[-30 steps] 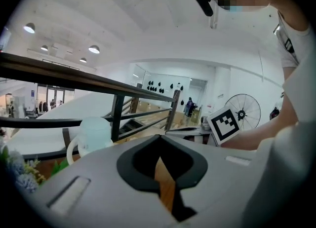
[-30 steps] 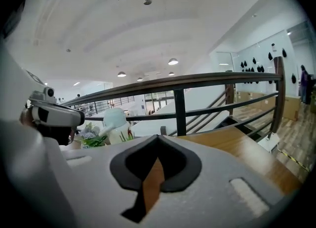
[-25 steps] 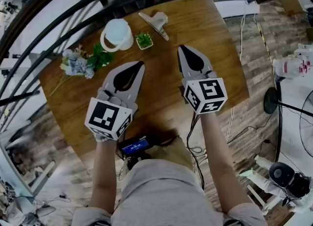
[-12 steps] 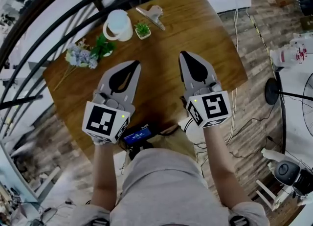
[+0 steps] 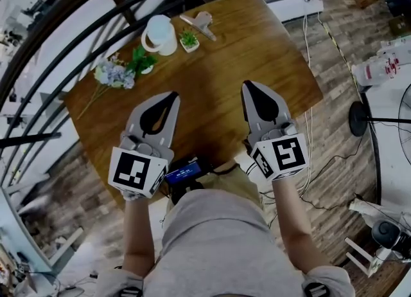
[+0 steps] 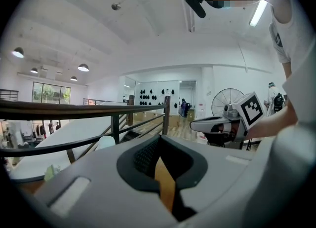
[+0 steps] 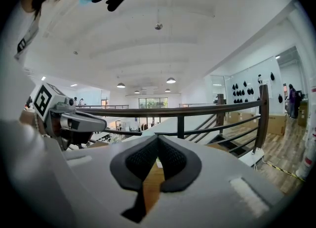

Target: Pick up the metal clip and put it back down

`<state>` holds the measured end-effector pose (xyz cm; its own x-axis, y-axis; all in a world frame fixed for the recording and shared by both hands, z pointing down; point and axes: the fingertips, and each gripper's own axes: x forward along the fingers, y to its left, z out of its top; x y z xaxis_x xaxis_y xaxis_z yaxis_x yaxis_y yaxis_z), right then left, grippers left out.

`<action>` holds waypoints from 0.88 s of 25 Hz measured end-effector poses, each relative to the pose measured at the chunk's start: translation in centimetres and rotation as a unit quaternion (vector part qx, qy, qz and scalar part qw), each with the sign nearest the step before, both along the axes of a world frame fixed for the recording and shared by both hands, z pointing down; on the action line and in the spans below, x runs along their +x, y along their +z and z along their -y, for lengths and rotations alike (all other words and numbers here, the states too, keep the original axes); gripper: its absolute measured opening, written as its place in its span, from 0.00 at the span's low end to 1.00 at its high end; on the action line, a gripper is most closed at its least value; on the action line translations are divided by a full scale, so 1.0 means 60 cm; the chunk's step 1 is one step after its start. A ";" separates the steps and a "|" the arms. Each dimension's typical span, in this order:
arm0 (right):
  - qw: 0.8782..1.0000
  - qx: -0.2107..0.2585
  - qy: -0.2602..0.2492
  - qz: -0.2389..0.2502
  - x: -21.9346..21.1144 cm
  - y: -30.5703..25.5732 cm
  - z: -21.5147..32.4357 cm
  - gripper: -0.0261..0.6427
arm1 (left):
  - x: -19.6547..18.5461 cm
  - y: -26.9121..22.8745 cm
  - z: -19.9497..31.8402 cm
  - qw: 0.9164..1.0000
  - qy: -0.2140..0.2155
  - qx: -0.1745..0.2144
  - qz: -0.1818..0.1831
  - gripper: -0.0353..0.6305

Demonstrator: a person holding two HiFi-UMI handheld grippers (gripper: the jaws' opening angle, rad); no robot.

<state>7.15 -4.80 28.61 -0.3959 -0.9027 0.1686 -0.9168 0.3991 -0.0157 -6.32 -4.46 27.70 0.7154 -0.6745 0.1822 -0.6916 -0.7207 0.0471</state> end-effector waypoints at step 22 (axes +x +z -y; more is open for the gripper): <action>1.000 -0.012 0.000 -0.006 0.000 0.005 -0.060 0.04 | -0.001 -0.004 -0.033 1.000 0.007 0.019 0.009 0.07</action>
<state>7.16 -1.22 28.92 -0.3939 -0.8983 0.1945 -0.9168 0.3992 -0.0130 -6.35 -2.49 27.44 0.7217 -0.6709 0.1703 -0.6818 -0.7315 0.0078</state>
